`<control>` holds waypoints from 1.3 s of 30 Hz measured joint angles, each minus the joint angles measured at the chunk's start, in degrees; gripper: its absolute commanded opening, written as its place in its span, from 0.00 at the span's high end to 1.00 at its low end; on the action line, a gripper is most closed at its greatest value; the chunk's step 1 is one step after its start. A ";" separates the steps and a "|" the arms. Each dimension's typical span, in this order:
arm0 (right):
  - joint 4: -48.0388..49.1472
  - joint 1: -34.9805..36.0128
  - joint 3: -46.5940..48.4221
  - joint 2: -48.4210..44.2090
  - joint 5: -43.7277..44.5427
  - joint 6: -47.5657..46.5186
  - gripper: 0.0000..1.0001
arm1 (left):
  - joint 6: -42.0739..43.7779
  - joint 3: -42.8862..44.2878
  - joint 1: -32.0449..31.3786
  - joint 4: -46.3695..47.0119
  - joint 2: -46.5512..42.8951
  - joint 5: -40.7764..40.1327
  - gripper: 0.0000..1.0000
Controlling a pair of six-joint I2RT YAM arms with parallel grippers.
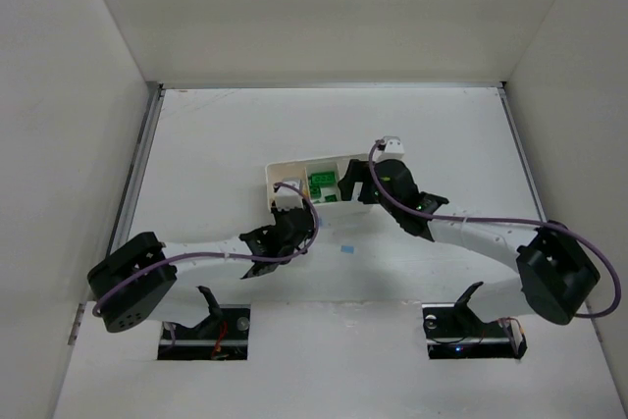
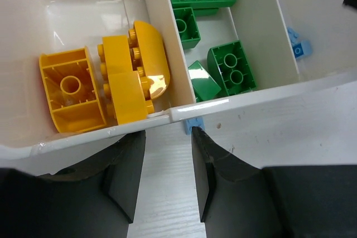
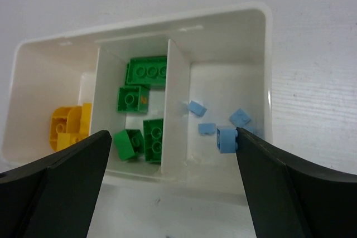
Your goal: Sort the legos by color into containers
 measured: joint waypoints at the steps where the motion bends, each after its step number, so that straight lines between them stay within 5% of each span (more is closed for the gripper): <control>1: -0.55 0.13 -0.04 0.11 0.00 0.07 0.01 | 0.31 0.00 0.33 0.11 0.00 0.11 0.64; 28: -0.09 3.76 -1.92 -3.45 3.02 2.19 0.00 | 1.66 -0.33 1.49 1.84 -1.86 2.89 0.64; 31: -0.09 3.65 -2.49 -6.47 3.08 1.07 0.14 | 1.27 -0.33 0.48 1.86 -1.86 2.97 0.64; 34: 0.22 3.65 -2.73 -12.37 3.30 -0.33 0.66 | 0.79 -0.20 -1.38 1.88 -1.36 3.10 0.66; 35: 0.48 3.65 -2.80 -14.27 3.43 -0.61 0.75 | 0.61 -0.11 -1.90 1.95 -0.92 3.15 0.67; 39: 1.46 3.69 -5.31 -20.46 3.96 0.20 0.80 | 0.31 0.57 -3.39 2.54 1.90 3.17 0.67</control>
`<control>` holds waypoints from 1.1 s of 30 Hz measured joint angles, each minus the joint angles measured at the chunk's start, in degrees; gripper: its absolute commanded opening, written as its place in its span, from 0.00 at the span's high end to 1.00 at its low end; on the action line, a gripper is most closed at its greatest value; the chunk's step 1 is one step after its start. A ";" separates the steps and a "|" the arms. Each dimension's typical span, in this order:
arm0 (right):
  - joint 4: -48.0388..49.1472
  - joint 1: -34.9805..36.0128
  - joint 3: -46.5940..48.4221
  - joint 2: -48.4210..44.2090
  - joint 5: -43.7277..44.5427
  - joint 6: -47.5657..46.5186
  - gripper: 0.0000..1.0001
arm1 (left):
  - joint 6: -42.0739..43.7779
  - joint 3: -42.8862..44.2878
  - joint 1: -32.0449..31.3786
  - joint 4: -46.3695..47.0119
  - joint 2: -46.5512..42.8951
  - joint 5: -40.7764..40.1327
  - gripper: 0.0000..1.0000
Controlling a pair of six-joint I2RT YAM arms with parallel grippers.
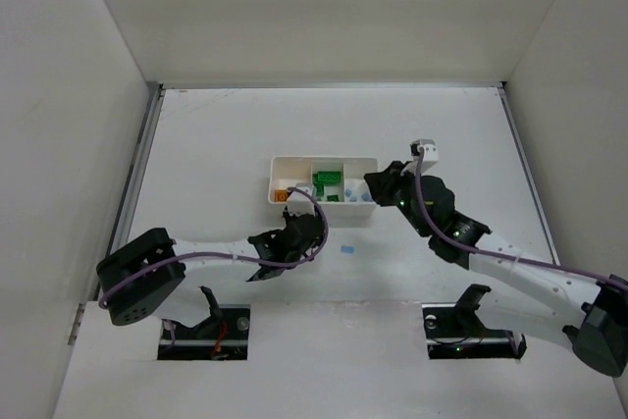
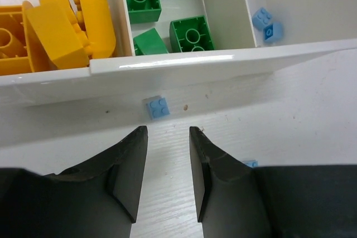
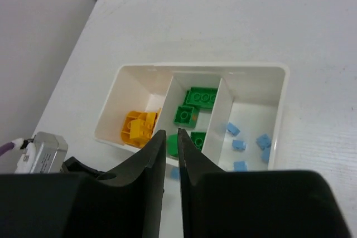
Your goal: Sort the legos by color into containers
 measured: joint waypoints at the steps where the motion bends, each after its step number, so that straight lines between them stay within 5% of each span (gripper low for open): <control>1: -0.17 0.11 -1.25 -1.09 0.13 0.20 0.78 | -0.04 0.26 -0.11 0.09 0.85 0.02 0.67; 16: -6.25 8.83 -15.28 -8.31 0.33 6.38 0.54 | 0.11 5.79 0.20 0.79 13.44 -1.27 0.66; 27: -6.25 10.60 -16.85 -6.69 0.33 9.35 0.44 | 1.05 7.23 0.44 1.64 16.17 -2.93 0.88; 33: -6.69 10.64 -16.79 -1.46 -0.07 9.94 0.39 | 1.57 5.86 0.35 1.60 14.08 -3.32 0.89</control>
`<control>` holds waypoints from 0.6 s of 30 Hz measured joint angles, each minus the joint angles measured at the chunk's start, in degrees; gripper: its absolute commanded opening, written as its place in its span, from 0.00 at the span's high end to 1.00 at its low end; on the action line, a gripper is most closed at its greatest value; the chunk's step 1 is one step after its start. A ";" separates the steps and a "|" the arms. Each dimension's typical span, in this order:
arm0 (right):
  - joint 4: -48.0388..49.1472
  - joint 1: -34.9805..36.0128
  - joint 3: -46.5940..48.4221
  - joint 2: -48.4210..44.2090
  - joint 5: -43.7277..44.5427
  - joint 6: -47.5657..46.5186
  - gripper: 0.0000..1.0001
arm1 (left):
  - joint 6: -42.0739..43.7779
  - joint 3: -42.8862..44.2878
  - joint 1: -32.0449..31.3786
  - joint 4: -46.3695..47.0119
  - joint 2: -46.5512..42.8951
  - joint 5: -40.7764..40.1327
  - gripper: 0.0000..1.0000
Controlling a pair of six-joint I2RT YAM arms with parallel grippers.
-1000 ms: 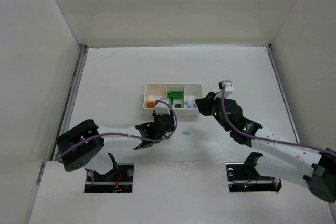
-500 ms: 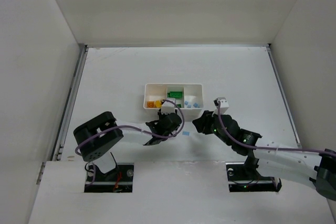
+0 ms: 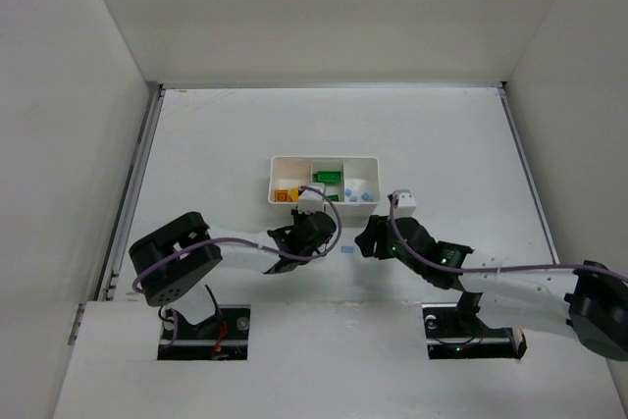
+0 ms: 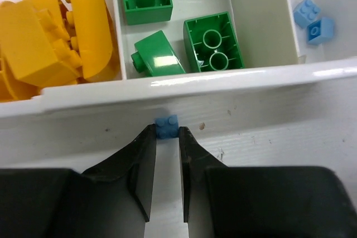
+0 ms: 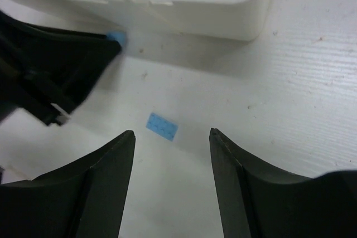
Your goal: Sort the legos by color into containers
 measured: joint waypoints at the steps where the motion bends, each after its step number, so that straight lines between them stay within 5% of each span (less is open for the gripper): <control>1: -0.28 0.11 0.17 1.53 -0.33 0.02 0.41 | 0.13 -0.68 -0.07 -0.09 -1.38 0.02 0.89; 5: -2.32 1.49 2.14 7.78 -1.70 0.15 0.42 | 0.31 -3.69 -0.31 -0.35 -9.09 -0.02 0.89; 14: -9.46 4.39 10.32 15.80 -3.04 -0.92 0.74 | 0.52 -8.90 -0.07 -1.18 -25.09 -0.02 0.88; 18: -12.55 4.44 14.34 21.18 -3.43 -1.25 0.78 | 0.72 -10.47 0.85 -1.14 -28.61 0.26 0.87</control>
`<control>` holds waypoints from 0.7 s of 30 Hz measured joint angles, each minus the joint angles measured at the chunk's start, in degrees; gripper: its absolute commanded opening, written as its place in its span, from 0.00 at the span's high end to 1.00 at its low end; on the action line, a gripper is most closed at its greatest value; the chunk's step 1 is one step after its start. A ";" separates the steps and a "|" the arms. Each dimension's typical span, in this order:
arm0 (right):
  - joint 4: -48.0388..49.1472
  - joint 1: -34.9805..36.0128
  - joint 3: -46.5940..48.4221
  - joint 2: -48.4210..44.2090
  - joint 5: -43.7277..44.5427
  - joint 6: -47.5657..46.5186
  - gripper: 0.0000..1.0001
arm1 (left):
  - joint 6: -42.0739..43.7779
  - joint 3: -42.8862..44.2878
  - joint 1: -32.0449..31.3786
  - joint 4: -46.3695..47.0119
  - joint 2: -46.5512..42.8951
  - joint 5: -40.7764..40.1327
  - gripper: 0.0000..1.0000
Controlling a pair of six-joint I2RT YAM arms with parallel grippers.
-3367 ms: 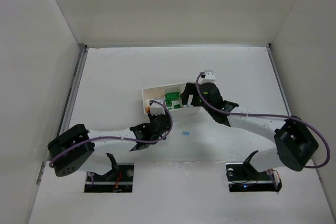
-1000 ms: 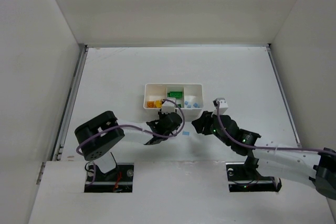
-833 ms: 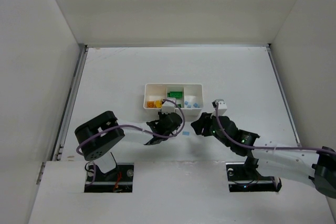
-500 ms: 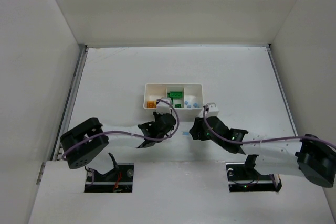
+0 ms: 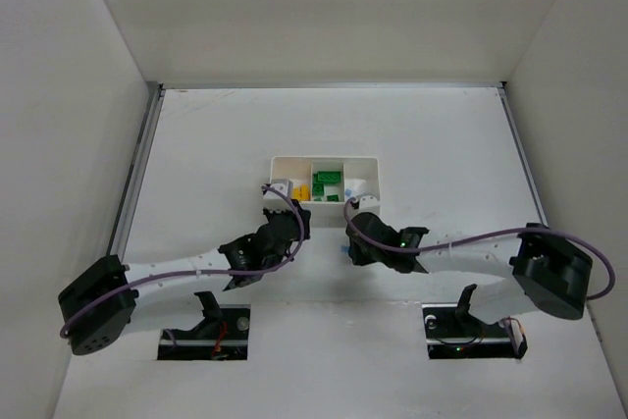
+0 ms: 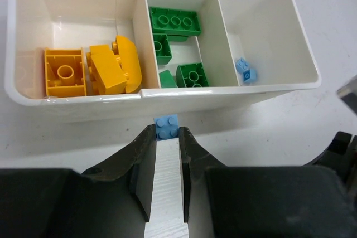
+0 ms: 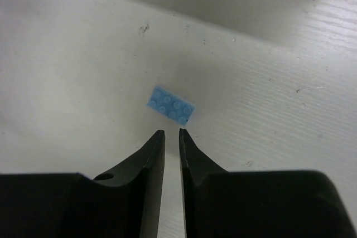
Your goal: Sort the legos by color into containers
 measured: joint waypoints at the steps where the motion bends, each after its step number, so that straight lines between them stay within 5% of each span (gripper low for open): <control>1: -0.59 0.00 0.70 1.29 -0.28 -0.04 0.79 | 0.00 -0.22 0.33 -0.07 -0.37 0.11 0.87; 13: 1.46 -0.66 6.08 9.53 -2.64 0.46 0.77 | 0.22 -3.04 3.19 0.11 -3.48 2.80 0.87; 21: 5.38 -2.75 3.08 2.05 -1.79 0.07 0.37 | 0.20 -3.78 3.52 0.13 -3.96 3.10 0.87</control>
